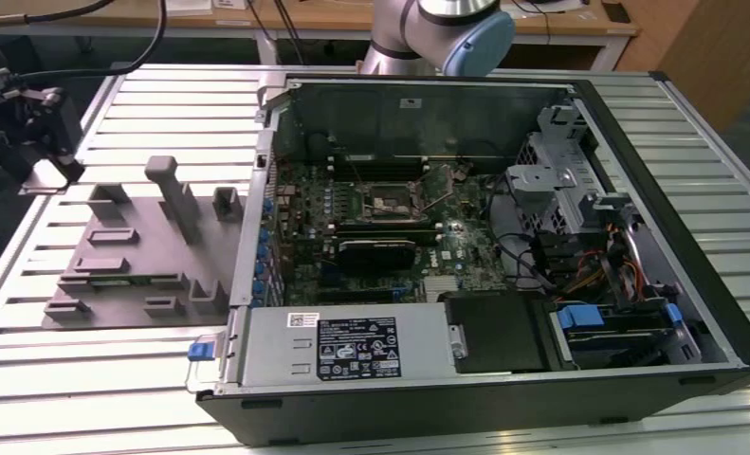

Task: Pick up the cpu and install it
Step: 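Pick up the cpu and move it towards the insertion slot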

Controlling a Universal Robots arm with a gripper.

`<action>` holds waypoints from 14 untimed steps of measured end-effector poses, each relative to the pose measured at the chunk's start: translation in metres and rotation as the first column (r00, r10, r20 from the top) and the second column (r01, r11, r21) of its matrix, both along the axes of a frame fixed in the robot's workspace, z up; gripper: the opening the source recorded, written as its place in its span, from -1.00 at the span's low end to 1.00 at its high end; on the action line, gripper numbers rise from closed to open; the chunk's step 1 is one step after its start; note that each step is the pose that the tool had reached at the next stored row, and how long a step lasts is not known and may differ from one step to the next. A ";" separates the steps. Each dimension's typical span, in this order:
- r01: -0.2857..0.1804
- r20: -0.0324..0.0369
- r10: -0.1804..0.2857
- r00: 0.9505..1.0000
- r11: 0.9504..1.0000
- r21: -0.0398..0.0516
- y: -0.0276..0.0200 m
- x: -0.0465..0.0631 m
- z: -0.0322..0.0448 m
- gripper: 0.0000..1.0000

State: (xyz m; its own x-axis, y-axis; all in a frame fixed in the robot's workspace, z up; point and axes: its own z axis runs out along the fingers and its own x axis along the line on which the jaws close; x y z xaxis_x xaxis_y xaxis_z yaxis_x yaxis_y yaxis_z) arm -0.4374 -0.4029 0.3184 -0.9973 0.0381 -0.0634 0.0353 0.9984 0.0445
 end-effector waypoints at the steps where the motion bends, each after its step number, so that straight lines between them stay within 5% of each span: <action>1: 0.000 0.000 0.000 1.000 1.000 0.000 0.0000 0.000 0.0015 0.08; 14: 0.000 0.004 0.000 1.000 1.000 0.000 0.0003 0.000 0.0199 0.08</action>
